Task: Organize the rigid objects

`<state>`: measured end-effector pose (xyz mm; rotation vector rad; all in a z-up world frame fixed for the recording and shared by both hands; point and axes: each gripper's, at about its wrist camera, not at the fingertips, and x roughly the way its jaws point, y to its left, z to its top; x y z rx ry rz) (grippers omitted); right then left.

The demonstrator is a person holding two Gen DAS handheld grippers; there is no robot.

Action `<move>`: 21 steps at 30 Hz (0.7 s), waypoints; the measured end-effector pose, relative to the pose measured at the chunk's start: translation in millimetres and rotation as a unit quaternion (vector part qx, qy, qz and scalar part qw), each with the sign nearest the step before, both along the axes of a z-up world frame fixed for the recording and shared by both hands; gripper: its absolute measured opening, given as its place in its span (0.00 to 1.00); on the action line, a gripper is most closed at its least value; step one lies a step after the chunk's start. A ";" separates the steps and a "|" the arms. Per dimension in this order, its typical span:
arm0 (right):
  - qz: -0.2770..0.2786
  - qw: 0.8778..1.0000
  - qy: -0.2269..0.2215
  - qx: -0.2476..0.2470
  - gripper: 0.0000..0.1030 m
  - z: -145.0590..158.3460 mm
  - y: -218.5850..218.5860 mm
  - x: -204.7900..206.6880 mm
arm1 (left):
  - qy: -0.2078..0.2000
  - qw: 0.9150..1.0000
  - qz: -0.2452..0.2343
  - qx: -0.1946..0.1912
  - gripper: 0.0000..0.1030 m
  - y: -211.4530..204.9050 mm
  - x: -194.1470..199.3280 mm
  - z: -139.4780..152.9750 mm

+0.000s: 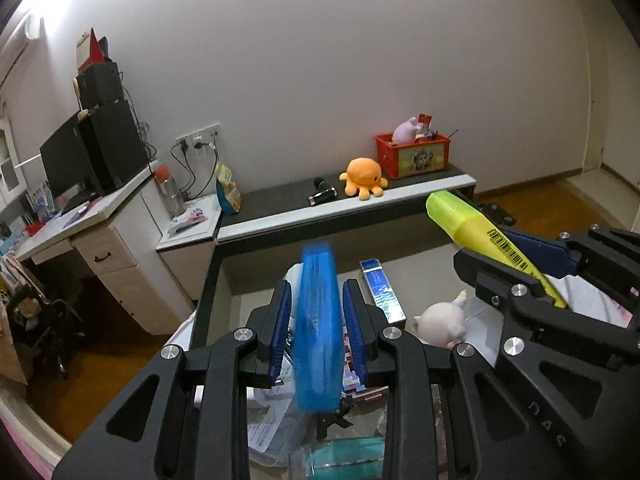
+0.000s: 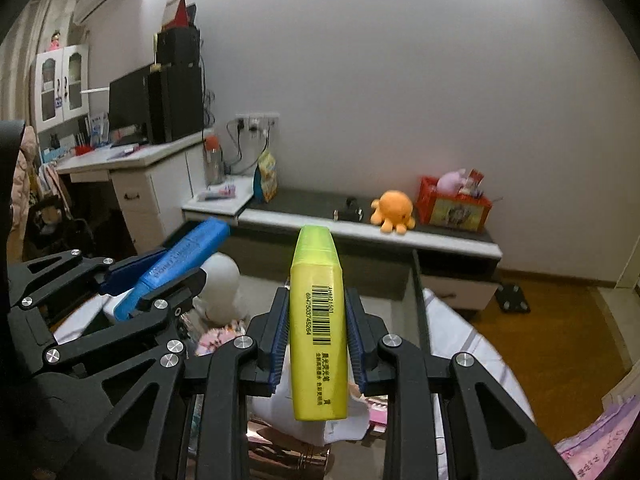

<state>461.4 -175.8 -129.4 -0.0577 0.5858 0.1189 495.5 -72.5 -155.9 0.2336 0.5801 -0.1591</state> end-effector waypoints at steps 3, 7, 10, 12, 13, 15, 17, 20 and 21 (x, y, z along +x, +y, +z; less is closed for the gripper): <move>-0.001 1.000 0.000 -0.004 0.27 -3.9 -0.6 3.4 | 0.007 1.000 0.010 0.008 0.43 -0.6 4.7 -4.2; -0.019 1.000 -0.005 -0.006 0.50 0.4 -6.6 2.7 | -0.002 0.999 0.034 0.008 0.66 11.9 2.9 4.3; -0.050 0.999 -0.020 0.000 0.84 11.9 -20.7 -5.7 | -0.006 0.999 0.044 -0.016 0.86 28.2 -8.9 17.3; -0.052 0.998 -0.033 0.021 0.85 23.9 -28.7 -19.9 | -0.021 0.998 0.044 -0.033 0.91 36.8 -26.5 31.4; -0.052 0.998 -0.036 0.029 0.85 30.8 -30.8 -28.1 | -0.033 0.998 0.045 -0.033 0.93 39.2 -38.4 40.4; -0.046 0.997 -0.044 0.036 0.86 43.3 -30.6 -43.3 | -0.052 0.997 0.046 -0.029 0.96 42.8 -59.5 53.8; -0.036 0.997 -0.056 0.037 0.87 56.9 -28.0 -62.3 | -0.072 0.996 0.049 -0.025 0.99 47.8 -85.7 68.9; -0.020 0.996 -0.075 0.046 1.00 80.9 -24.6 -99.4 | -0.101 0.993 0.047 -0.031 1.00 56.8 -124.8 90.3; -0.013 0.995 -0.085 0.046 1.00 89.2 -22.9 -114.7 | -0.112 0.992 0.041 -0.037 1.00 60.1 -142.1 99.3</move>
